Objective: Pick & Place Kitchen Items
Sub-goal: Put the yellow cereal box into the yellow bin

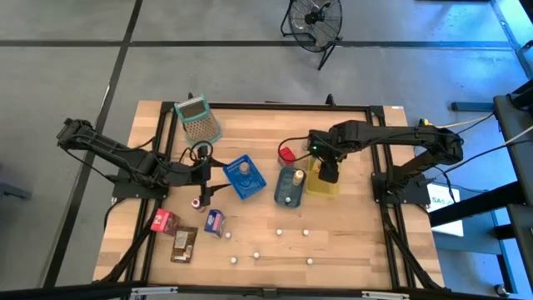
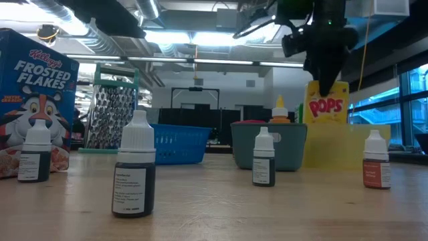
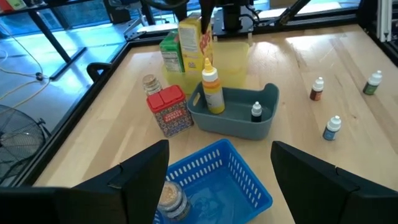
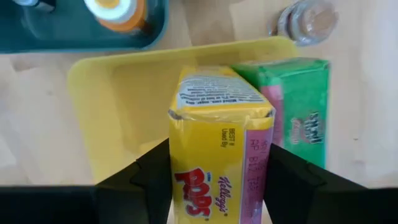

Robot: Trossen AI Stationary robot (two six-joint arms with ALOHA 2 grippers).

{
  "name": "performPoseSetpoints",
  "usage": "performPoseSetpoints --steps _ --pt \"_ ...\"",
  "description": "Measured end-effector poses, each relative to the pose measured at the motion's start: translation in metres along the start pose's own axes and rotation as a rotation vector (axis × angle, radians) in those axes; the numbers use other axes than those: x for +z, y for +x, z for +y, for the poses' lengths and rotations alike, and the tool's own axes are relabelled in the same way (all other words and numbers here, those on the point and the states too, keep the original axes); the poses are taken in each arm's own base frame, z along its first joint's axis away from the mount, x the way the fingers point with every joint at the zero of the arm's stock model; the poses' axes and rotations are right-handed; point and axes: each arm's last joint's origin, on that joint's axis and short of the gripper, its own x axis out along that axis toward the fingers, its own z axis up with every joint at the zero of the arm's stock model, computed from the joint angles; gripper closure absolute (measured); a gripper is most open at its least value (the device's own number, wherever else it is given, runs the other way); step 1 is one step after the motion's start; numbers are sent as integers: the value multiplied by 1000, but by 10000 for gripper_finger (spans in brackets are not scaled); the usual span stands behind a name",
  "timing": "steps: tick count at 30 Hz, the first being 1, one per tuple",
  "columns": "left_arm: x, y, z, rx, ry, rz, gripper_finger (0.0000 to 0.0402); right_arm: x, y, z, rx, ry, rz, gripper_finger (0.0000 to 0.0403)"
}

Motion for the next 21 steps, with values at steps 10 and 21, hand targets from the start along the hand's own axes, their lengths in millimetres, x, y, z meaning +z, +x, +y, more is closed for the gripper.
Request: performPoseSetpoints --steps 10,21 --pt "-1 0 0 1 -5 10 123 1 0 1 39 1 -2 201" --pt "-1 0 0 -18 -14 12 123 6 7 2 30 -6 -1 201"
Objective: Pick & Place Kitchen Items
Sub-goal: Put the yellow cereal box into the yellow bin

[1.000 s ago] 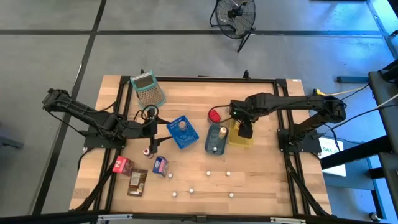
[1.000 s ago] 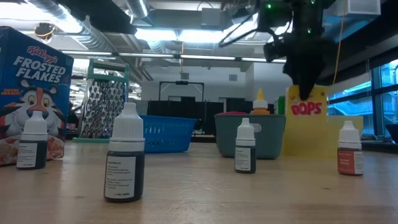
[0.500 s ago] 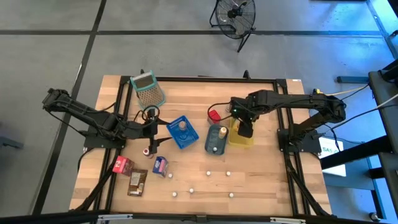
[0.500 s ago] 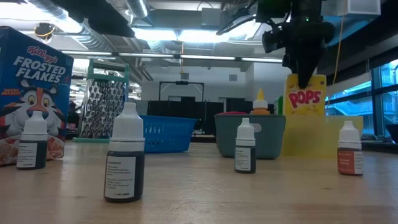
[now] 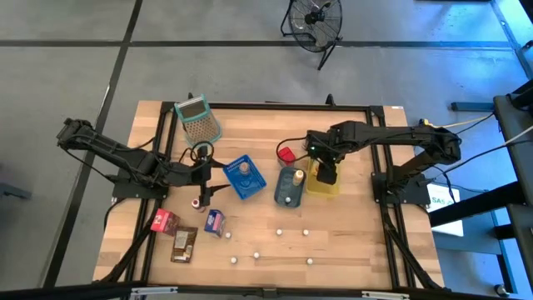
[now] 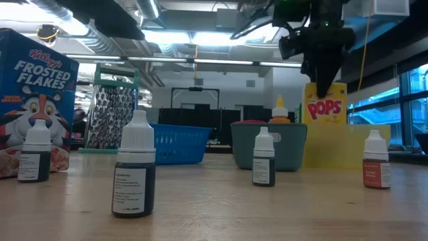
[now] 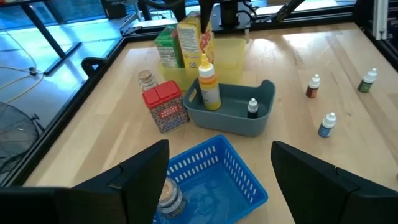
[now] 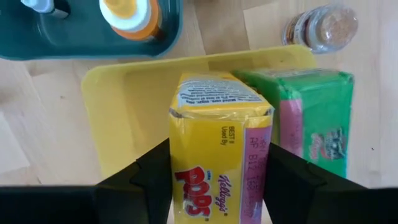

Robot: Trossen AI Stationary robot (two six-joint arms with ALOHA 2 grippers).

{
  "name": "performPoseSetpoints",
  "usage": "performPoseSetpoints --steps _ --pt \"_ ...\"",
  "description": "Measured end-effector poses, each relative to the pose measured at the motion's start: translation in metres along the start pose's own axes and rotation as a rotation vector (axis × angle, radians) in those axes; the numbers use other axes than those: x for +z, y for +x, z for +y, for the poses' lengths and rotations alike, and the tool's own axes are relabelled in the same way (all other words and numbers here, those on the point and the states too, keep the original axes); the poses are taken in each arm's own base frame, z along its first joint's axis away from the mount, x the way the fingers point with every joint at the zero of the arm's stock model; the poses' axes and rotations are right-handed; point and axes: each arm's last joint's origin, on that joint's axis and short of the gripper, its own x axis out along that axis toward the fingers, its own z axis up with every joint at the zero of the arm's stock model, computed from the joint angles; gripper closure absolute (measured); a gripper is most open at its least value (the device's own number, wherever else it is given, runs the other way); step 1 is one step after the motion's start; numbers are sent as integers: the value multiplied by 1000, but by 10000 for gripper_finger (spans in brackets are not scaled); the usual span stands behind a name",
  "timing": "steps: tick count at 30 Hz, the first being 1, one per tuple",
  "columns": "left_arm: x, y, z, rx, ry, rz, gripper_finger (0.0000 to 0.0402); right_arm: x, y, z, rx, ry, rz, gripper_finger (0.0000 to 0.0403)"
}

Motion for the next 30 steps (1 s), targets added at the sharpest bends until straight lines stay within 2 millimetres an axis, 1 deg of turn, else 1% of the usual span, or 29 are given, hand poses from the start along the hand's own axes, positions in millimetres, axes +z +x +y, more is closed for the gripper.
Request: performPoseSetpoints --steps 17,30 --pt "-1 0 0 -6 -4 8 123 8 16 1 -34 -35 49 201" --pt "-1 0 0 -6 -6 10 123 8 17 1 -34 -36 57 201"
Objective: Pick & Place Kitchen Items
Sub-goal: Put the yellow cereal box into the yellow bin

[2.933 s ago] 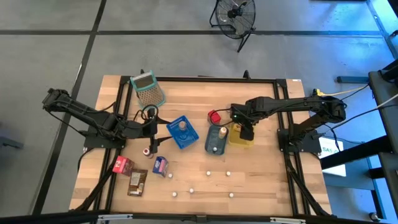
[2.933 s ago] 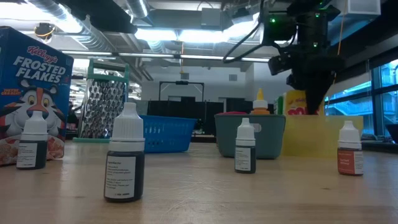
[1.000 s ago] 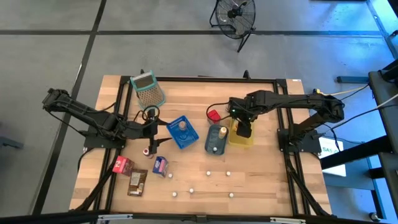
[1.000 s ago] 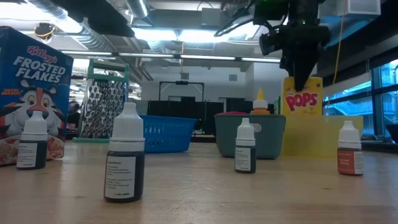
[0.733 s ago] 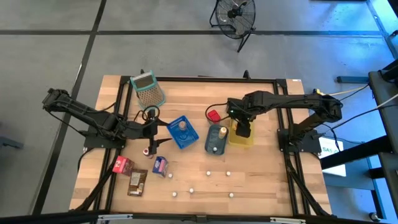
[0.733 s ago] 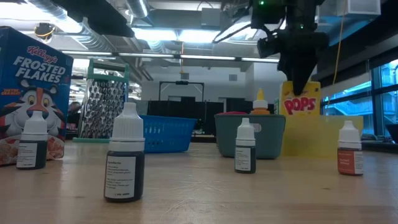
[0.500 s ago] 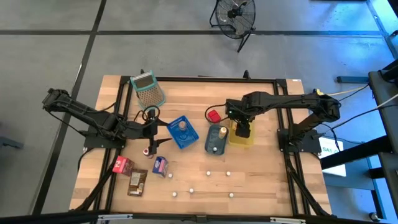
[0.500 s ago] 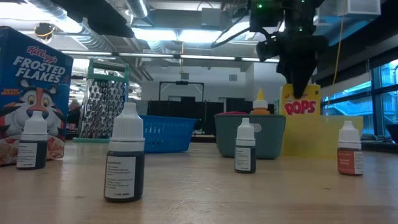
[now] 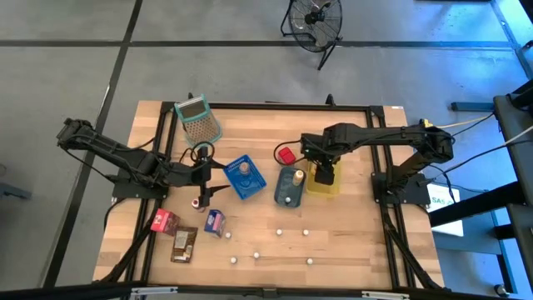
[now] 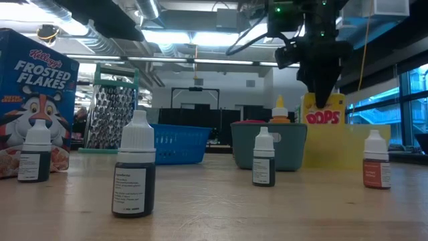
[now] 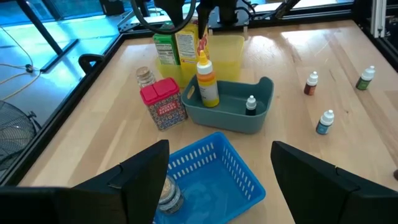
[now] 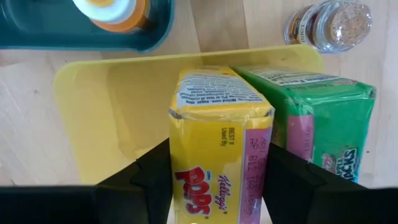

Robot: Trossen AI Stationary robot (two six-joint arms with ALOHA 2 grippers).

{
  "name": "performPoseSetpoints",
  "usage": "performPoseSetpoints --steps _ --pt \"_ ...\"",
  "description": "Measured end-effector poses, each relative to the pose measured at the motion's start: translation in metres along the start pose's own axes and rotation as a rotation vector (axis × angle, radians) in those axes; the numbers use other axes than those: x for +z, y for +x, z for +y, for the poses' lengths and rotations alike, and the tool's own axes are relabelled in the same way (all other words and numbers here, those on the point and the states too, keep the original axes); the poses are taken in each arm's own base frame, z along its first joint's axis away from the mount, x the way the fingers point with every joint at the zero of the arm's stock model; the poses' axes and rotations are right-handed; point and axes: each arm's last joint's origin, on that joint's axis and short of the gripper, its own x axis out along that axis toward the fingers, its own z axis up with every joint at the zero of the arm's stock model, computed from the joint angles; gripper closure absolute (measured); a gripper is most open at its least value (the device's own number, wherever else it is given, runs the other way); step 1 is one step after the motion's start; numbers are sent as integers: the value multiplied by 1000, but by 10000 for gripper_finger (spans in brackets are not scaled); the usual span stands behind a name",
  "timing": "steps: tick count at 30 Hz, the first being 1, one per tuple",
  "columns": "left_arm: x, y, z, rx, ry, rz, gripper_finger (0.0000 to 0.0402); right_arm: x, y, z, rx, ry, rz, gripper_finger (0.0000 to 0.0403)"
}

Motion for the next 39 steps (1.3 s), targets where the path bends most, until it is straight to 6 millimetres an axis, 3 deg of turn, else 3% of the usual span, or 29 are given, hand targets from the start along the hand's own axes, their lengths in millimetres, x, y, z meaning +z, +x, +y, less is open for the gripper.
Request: performPoseSetpoints --steps 11,39 --pt "0 0 0 0 -1 0 123 0 0 0 -7 0 -1 181" --pt "0 0 0 0 -8 -1 123 -5 0 -1 -31 12 49 180"
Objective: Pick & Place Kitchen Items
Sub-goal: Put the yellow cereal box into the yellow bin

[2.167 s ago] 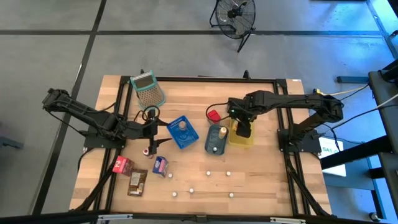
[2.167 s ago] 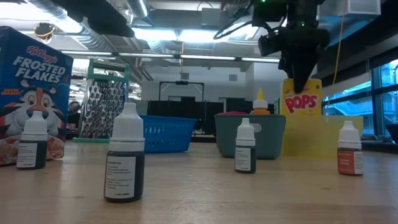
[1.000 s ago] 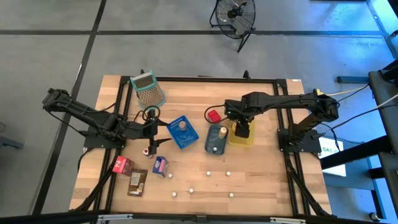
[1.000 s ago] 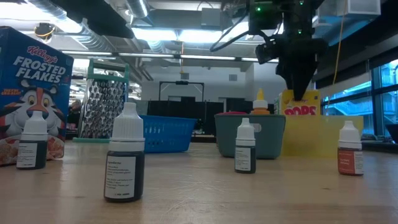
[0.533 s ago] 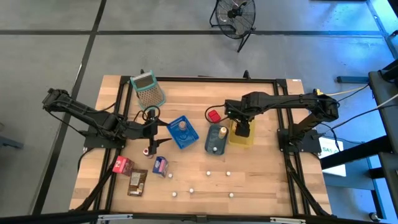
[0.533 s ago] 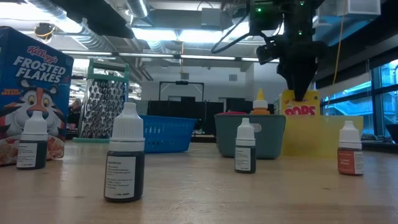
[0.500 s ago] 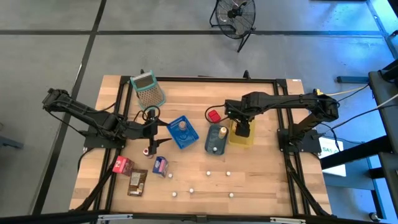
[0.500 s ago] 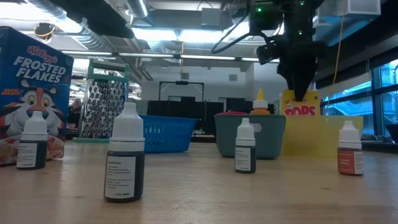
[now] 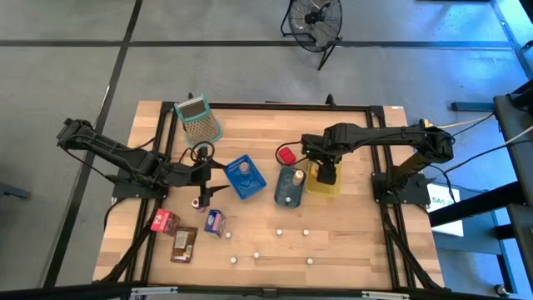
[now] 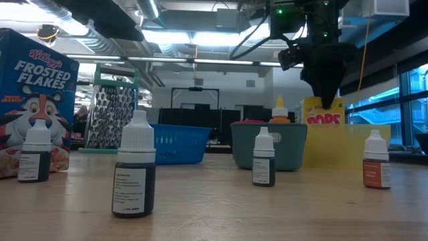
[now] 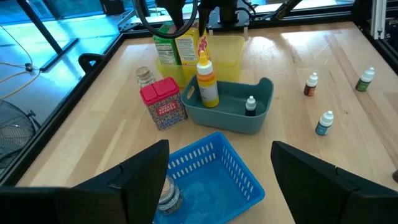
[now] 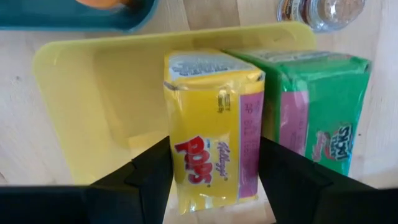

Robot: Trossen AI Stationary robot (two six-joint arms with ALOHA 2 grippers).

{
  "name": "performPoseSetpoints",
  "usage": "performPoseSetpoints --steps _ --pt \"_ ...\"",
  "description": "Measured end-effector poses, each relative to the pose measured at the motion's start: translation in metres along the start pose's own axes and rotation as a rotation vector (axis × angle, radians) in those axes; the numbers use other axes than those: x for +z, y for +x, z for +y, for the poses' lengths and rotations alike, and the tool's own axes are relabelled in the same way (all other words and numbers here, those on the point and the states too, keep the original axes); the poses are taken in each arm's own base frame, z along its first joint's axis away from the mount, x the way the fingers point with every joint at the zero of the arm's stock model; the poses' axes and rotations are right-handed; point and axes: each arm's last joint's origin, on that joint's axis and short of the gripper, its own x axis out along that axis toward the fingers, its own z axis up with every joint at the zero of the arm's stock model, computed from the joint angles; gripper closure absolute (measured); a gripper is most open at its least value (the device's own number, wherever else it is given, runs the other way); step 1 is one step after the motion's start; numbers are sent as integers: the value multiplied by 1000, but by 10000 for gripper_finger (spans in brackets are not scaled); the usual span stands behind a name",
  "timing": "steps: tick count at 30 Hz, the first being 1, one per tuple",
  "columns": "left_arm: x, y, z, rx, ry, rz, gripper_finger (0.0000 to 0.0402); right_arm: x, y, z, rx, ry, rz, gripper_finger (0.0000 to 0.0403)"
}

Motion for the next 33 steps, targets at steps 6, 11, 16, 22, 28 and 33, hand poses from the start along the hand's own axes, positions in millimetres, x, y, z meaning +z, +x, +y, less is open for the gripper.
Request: performPoseSetpoints --steps 6,11,16,22,28,33 --pt "0 0 0 0 0 0 123 -3 0 0 -2 10 25 180" --pt "0 0 0 0 0 0 123 -3 0 0 0 16 27 180" --pt "0 0 0 0 0 0 123 -5 0 0 -3 20 51 180" --pt "0 0 0 0 1 0 123 -8 0 -1 -6 23 83 180" --pt "0 0 0 0 9 0 123 -8 0 0 5 24 81 180" --pt "0 0 0 0 10 0 123 -11 -1 -1 1 37 112 180"
